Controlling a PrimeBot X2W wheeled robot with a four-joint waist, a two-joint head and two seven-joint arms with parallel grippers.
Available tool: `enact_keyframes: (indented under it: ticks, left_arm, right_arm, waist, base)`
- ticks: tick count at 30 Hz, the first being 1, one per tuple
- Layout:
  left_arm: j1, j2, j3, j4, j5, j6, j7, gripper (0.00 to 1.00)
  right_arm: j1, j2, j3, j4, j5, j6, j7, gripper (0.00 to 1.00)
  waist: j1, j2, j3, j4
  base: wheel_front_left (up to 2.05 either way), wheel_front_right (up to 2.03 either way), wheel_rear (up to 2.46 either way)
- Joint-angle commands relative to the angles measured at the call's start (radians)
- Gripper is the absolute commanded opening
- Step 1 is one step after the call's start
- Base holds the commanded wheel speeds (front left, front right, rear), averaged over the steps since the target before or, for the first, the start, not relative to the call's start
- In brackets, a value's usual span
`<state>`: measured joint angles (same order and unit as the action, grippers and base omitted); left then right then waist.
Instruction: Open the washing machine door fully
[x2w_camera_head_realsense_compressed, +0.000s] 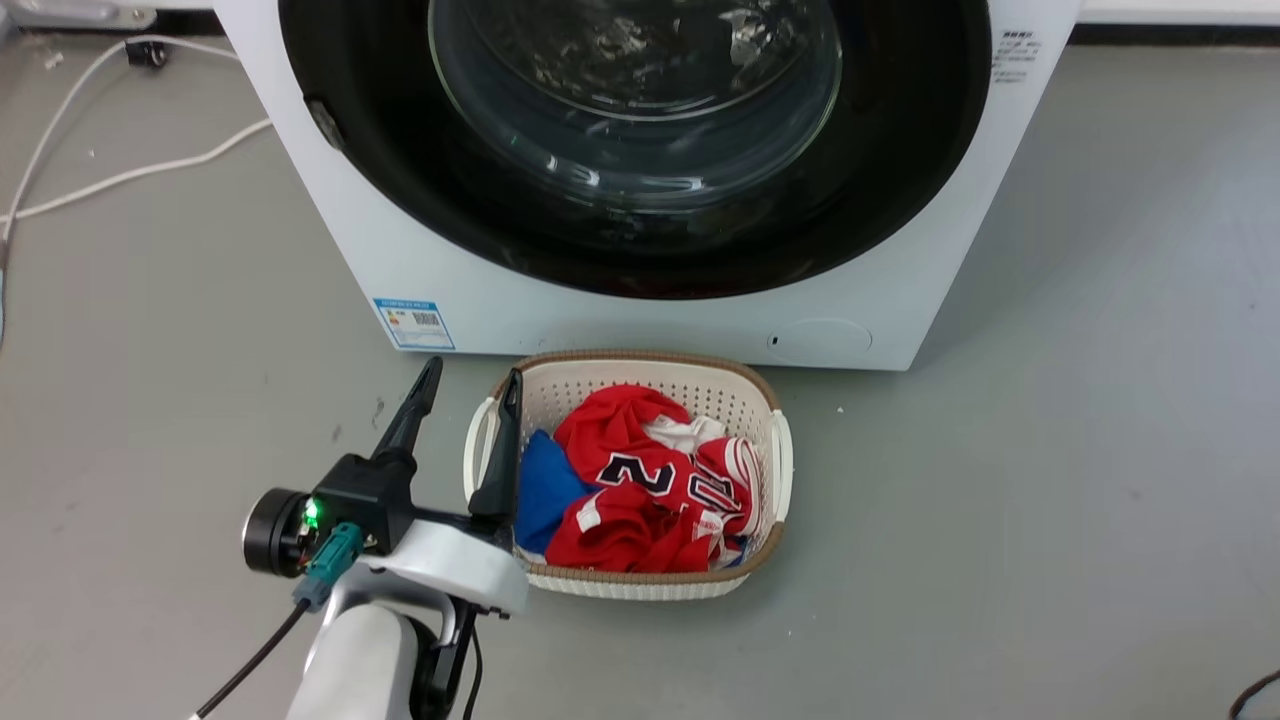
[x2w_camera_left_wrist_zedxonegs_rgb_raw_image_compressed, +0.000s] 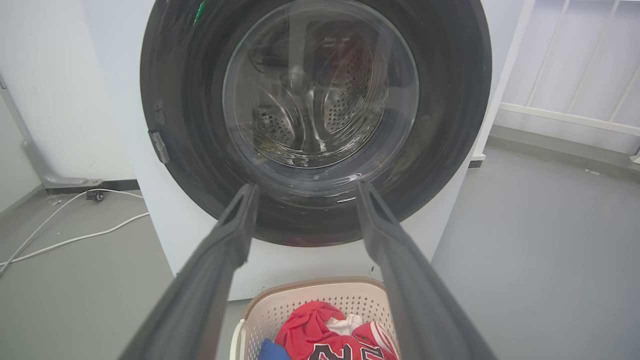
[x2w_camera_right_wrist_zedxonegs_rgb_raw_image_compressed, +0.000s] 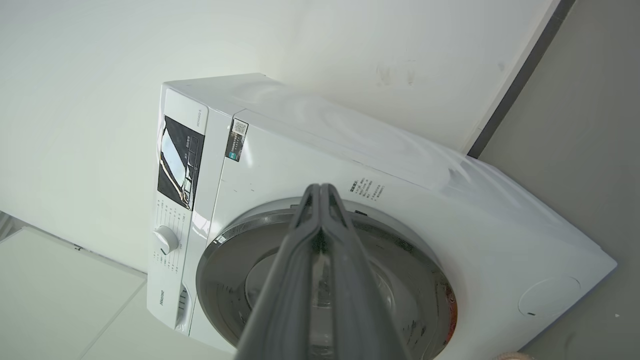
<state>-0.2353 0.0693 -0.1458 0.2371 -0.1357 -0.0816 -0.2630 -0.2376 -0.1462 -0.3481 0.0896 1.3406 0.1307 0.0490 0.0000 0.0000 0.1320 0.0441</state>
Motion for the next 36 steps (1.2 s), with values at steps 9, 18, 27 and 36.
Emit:
enact_keyframes:
  ticks: [9, 18, 27, 36]
  left_arm:
    - [-0.079, -0.006, 0.001, -0.062, 0.01, -0.017, -0.003, 1.0]
    - [-0.122, -0.014, -0.003, -0.115, 0.016, -0.012, -0.003, 1.0]
    - [-0.164, -0.018, -0.023, -0.141, 0.0, -0.006, -0.003, 1.0]
    - [-0.185, -0.019, -0.043, -0.157, -0.014, 0.011, -0.003, 1.0]
  right_arm:
    - [-0.325, -0.2, 0.008, 0.173, 0.028, 0.0, 0.264, 0.0]
    - [-0.699, -0.301, 0.117, 0.434, -0.093, 0.0, 0.547, 0.0]
    - [-1.003, -0.248, 0.179, 0.593, -0.294, 0.0, 0.679, 0.0]
    - [-1.148, -0.203, 0.161, 0.693, -0.443, 0.0, 0.682, 0.0]
  waist:
    - [0.0, 0.0, 0.144, 0.021]
    - [0.0, 0.0, 0.219, 0.047]
    - [0.0, 0.0, 0.293, 0.084]
    - [0.0, 0.0, 0.343, 0.111]
  base:
    - [0.0, 0.0, 0.0]
    - [0.0, 0.0, 0.0]
    - [0.0, 0.0, 0.0]
    - [0.0, 0.0, 0.0]
